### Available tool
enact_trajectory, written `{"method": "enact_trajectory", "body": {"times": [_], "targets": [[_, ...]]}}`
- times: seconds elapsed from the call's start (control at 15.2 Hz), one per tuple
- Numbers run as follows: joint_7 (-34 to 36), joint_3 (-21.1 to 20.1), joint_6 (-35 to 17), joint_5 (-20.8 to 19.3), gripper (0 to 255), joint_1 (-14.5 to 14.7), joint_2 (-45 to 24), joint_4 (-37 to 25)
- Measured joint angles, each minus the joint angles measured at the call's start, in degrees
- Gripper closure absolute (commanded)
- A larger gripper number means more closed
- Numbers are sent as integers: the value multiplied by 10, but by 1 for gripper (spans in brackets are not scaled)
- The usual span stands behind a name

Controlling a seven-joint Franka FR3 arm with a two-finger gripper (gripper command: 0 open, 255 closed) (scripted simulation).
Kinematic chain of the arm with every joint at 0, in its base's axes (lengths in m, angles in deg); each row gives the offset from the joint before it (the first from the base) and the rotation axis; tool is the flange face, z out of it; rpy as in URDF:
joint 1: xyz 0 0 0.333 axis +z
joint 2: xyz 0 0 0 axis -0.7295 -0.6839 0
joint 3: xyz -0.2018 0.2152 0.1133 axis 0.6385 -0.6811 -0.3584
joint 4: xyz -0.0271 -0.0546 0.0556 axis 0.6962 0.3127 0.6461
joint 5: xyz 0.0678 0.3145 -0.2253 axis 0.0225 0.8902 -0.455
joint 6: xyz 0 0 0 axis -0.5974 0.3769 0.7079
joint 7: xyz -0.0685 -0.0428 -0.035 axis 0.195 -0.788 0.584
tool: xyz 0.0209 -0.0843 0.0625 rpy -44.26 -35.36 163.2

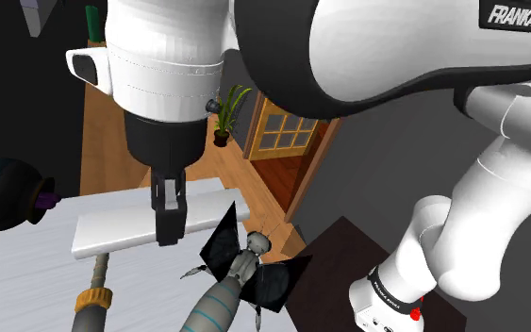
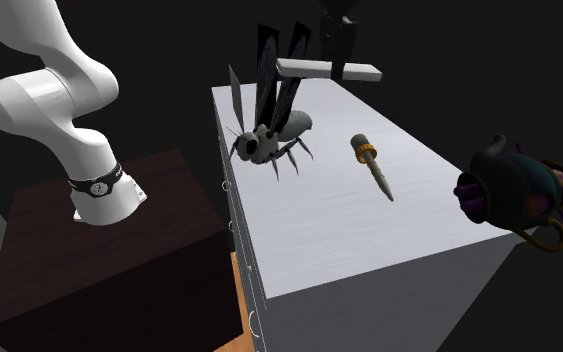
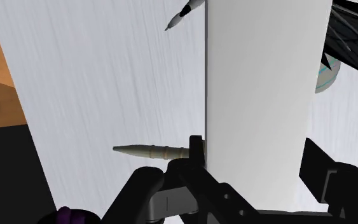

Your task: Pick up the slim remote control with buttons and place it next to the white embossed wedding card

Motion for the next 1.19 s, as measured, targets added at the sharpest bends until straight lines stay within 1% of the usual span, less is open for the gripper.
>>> {"method": "enact_trajectory", "body": {"times": [0.2,0.4,0.59,0.79,0.99,1.19], "targets": [[19,-12,-19,21,255,10,42,55],[49,-29,-24,38,255,26,75,88],[75,-43,-25,51,255,40,96,105],[98,-57,-29,72,255,55,132,137],[128,-74,-33,88,255,72,155,153],[164,-96,-33,96,255,89,162,156]]}}
